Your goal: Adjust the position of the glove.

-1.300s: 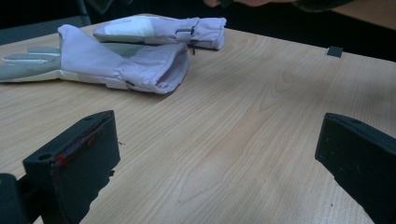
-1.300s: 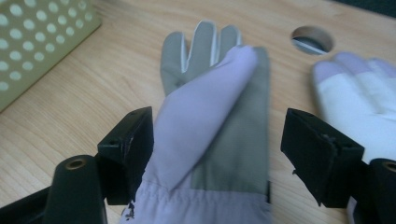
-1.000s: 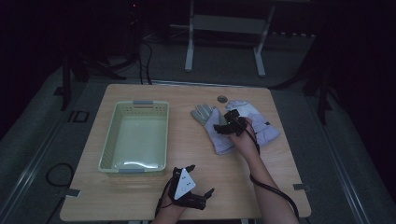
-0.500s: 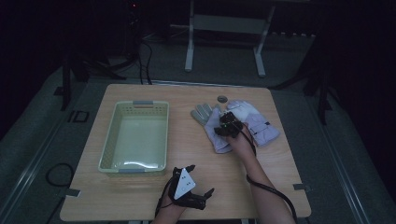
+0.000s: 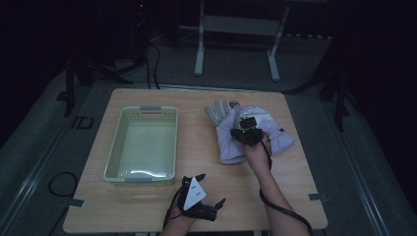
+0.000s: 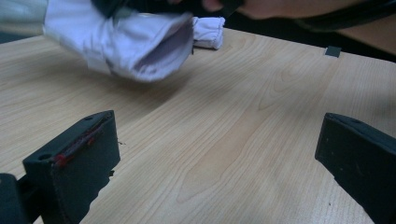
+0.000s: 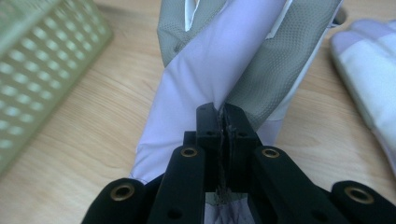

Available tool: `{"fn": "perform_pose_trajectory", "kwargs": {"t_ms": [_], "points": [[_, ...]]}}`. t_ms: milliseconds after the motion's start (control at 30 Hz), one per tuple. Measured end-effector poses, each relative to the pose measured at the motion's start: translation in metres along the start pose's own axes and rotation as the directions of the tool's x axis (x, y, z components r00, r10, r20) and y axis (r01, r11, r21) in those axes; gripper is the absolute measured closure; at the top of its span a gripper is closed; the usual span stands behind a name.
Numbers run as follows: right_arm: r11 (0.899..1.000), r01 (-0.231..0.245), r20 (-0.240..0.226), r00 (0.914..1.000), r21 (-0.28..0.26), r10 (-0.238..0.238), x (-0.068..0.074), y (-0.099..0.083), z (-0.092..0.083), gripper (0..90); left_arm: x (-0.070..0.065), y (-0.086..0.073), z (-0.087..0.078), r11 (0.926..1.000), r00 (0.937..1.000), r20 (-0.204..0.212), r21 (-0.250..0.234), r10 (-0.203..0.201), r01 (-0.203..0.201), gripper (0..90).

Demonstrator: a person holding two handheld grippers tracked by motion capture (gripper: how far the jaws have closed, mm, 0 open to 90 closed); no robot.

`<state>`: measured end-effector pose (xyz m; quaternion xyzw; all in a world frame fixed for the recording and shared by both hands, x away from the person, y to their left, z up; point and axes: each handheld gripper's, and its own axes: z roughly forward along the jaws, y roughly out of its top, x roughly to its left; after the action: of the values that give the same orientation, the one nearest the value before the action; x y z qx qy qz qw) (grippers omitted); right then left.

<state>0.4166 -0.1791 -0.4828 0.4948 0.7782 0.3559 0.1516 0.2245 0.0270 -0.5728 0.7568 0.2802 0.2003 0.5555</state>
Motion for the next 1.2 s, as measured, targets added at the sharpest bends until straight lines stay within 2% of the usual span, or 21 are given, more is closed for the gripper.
{"fn": "perform_pose_trajectory", "kwargs": {"t_ms": [167,267,467,633,833,967,1100,1200], "points": [[0.999,-0.038,0.018,0.9991,-0.039,0.038,0.007,-0.010,-0.025,86.4,0.000,0.000,0.000,1.0000,1.0000,-0.001,0.001,0.006,-0.006,0.0],[0.995,-0.069,0.007,0.9976,-0.068,0.069,0.009,-0.022,-0.033,86.4,0.000,0.000,0.000,1.0000,1.0000,0.000,0.003,0.005,-0.005,0.0],[0.996,-0.061,0.013,0.9980,-0.058,0.062,0.017,-0.043,-0.040,86.4,-0.001,0.000,0.000,1.0000,1.0000,-0.001,0.000,0.005,-0.005,0.0],[0.996,-0.079,0.023,0.9965,-0.039,0.080,0.017,-0.058,-0.036,86.4,0.000,0.000,0.000,1.0000,1.0000,0.000,0.000,0.003,-0.003,0.0],[0.995,-0.101,0.019,0.9948,0.001,0.101,0.015,-0.070,-0.019,86.3,0.000,0.000,0.000,1.0000,1.0000,0.000,0.000,0.003,-0.003,0.0],[0.994,-0.105,0.049,0.9934,0.026,0.103,0.011,-0.076,-0.007,85.7,0.000,0.000,0.000,1.0000,1.0000,0.001,0.000,0.003,-0.003,0.0],[0.995,-0.097,0.075,0.9927,0.029,0.094,0.012,-0.080,-0.002,81.2,0.000,0.000,0.000,1.0000,1.0000,0.002,0.000,0.004,-0.004,0.0],[0.995,-0.101,0.078,0.9920,0.027,0.099,0.012,-0.082,0.000,74.2,0.000,0.000,0.000,1.0000,1.0000,0.003,0.000,0.002,-0.002,0.0]]}}
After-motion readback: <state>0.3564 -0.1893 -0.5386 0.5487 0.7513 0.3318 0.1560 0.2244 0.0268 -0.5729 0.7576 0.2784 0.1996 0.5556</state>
